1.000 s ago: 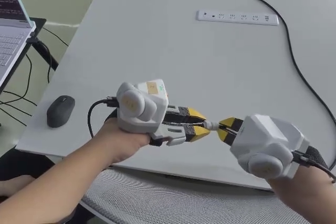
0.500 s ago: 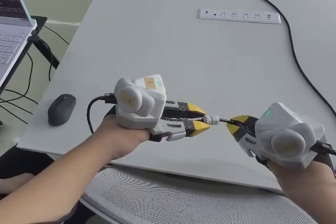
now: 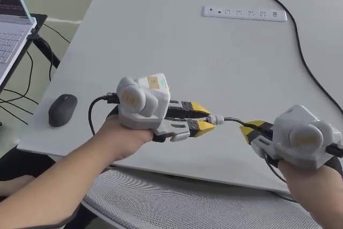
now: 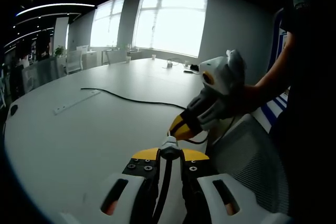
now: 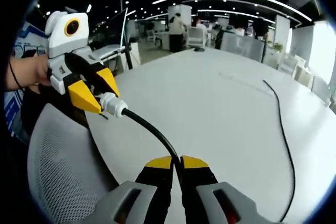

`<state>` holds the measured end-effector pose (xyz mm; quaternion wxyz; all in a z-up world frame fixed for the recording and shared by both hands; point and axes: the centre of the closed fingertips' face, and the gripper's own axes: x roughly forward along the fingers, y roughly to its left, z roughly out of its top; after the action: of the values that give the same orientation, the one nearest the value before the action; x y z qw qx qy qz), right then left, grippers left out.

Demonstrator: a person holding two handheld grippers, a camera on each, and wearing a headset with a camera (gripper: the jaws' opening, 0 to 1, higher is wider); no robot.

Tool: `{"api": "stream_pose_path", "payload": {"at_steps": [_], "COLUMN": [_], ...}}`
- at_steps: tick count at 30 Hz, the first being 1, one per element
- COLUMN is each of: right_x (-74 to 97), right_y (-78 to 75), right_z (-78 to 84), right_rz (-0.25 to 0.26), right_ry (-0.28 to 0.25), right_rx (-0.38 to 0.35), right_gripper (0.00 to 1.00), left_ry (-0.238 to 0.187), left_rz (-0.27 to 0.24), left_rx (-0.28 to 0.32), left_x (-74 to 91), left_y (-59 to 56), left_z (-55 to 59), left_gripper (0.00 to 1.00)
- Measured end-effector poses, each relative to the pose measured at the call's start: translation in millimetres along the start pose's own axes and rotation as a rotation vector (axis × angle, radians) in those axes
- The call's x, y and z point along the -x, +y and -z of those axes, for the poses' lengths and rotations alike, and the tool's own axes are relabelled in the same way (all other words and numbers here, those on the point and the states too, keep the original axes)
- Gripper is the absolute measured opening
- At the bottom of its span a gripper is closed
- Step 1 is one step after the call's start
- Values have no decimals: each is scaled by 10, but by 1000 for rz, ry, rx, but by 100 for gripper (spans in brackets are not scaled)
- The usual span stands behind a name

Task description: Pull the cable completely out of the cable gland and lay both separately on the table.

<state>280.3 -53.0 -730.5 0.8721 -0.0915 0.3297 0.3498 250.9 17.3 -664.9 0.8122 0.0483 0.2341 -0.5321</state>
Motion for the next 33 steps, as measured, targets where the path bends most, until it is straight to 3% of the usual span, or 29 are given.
{"api": "stream_pose_path", "payload": {"at_steps": [10, 22, 29, 31, 33], "right_x": [-37, -16, 0, 11, 18], "right_y": [-178, -166, -117, -110, -95], "right_z": [249, 243, 225, 207, 201], "right_rz": [24, 17, 2, 12, 18], "right_ry": [45, 41, 32, 36, 41], "right_rx": [-121, -107, -12, 96, 129], "right_gripper": [0, 0, 0, 0, 0], "left_ry": [1, 3, 2, 10, 10], "left_rz": [1, -5, -16, -19, -20], "left_rx": [-1, 2, 5, 0, 2], "left_x": [0, 7, 3, 3, 7], "left_y": [-14, 5, 36, 39, 36], "left_z": [10, 11, 13, 32, 36], "left_gripper": [15, 15, 15, 15, 15]}}
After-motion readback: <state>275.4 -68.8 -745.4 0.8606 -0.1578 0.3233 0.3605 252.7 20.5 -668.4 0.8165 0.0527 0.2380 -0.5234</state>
